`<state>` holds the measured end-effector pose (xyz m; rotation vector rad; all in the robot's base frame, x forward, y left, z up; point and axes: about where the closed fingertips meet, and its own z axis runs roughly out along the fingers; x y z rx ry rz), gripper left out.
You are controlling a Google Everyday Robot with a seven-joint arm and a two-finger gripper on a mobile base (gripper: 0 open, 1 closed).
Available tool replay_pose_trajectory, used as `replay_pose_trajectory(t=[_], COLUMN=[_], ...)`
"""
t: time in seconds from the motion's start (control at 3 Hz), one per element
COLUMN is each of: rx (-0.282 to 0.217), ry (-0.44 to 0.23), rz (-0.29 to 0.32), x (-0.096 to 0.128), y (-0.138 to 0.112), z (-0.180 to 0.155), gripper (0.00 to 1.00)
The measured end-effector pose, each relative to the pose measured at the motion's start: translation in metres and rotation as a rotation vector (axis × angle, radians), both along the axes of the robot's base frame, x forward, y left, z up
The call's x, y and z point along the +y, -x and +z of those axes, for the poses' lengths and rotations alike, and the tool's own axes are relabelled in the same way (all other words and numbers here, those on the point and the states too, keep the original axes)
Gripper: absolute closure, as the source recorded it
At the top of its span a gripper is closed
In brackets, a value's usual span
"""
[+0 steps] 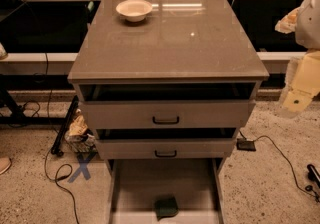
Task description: Pick sponge from bottom drawer and place on counter
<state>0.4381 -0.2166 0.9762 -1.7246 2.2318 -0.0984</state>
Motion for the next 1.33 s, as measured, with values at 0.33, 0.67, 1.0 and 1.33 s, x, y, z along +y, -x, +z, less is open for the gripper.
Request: replay_pose_trajectory(t=[0.33, 0.67, 1.0, 1.33], rx=[0.000, 0.068, 0.163, 0.211], ry=[0.000, -0.072, -0.223, -0.377], rz=[0.000, -0.021, -0.025, -0.031], x=[0.000, -0.007, -0.018, -0.022], y=[0.000, 0.000, -0.001, 0.002], z=[0.000, -0.035, -0.108, -0.179], gripper=[0.00, 0.00, 0.00, 0.00])
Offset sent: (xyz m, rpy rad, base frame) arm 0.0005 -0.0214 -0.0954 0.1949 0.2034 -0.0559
